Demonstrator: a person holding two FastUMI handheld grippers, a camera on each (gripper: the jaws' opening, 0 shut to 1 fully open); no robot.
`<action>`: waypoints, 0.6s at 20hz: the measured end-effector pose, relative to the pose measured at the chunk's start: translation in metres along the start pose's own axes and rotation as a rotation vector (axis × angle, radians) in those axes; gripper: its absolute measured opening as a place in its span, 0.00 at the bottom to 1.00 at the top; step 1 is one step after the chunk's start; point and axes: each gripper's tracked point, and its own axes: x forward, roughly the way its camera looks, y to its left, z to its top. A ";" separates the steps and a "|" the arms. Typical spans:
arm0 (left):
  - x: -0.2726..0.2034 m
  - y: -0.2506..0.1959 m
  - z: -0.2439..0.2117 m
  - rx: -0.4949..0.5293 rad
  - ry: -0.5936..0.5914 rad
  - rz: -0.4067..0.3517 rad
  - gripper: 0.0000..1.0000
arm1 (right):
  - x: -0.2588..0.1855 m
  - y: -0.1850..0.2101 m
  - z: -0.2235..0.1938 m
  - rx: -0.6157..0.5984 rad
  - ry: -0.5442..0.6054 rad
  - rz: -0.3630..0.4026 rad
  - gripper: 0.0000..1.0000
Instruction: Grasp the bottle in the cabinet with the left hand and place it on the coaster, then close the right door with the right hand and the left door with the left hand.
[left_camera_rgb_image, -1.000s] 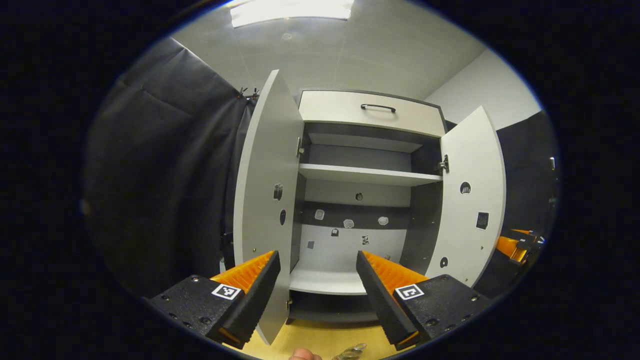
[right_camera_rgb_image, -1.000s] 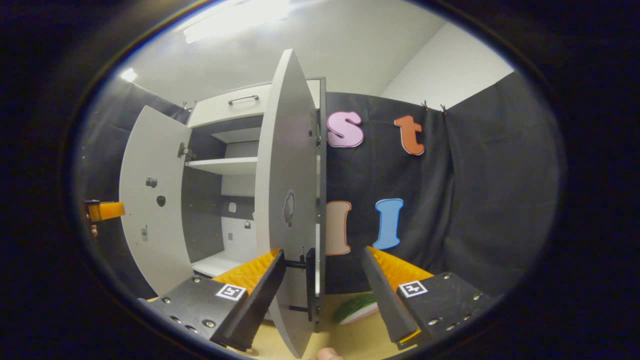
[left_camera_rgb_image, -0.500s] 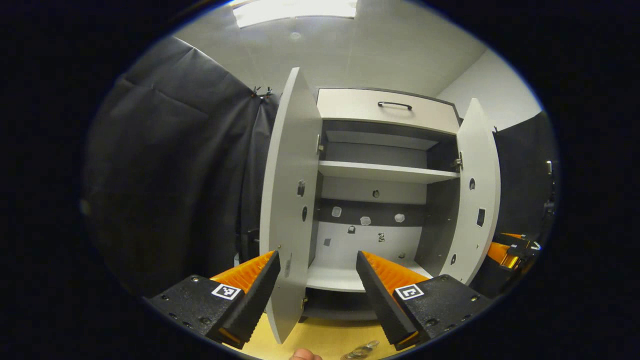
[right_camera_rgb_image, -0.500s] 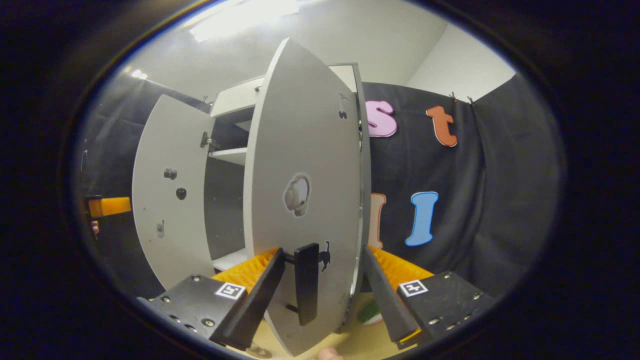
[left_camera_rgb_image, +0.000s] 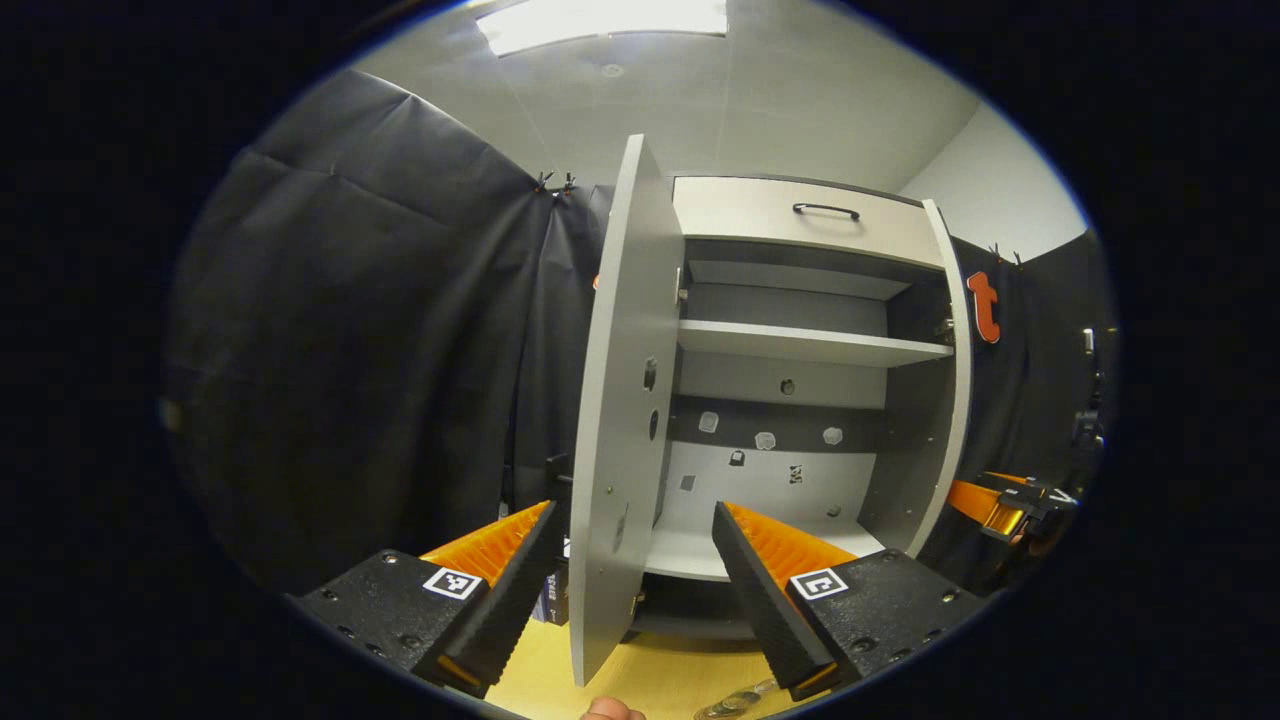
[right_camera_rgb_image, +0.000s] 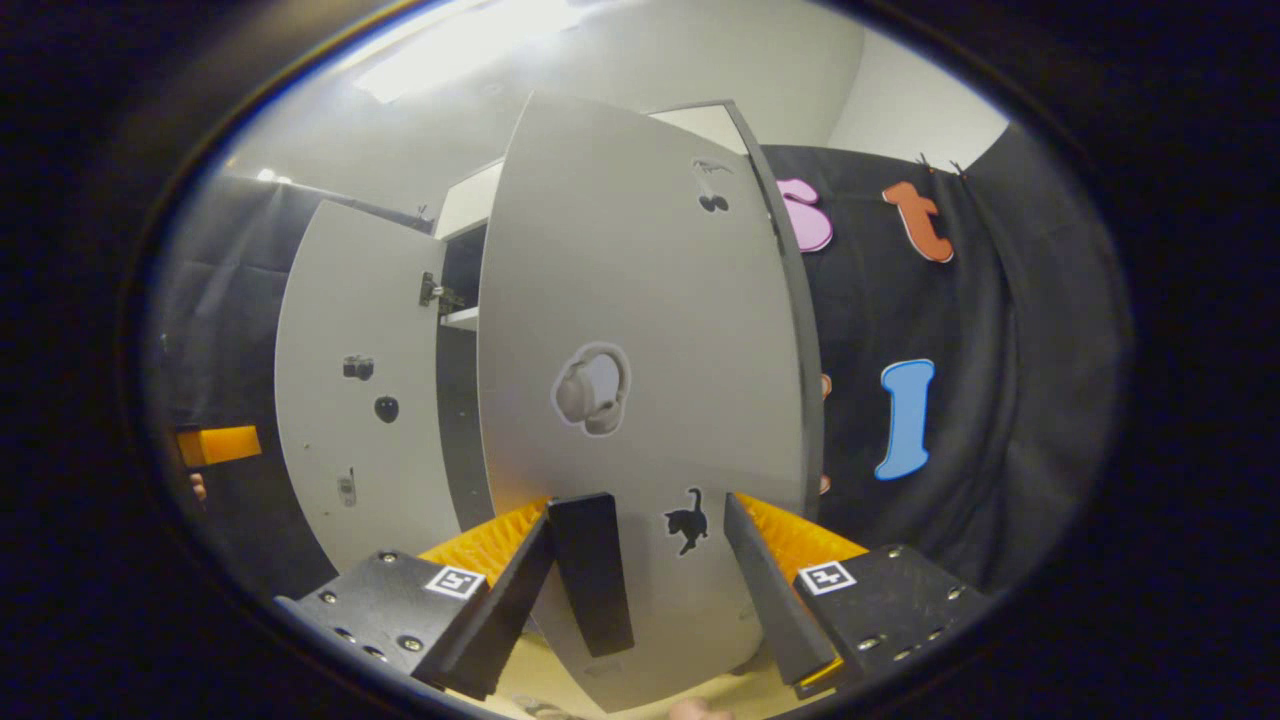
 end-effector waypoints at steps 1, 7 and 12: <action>0.001 0.004 -0.001 -0.001 0.001 0.009 0.96 | 0.007 0.005 0.000 0.000 0.000 0.003 0.97; 0.000 0.030 0.001 -0.003 -0.002 0.053 0.96 | 0.045 0.026 -0.002 -0.065 -0.032 -0.016 0.98; 0.006 0.047 0.002 -0.010 -0.005 0.073 0.96 | 0.067 0.033 -0.006 -0.062 -0.031 -0.034 0.97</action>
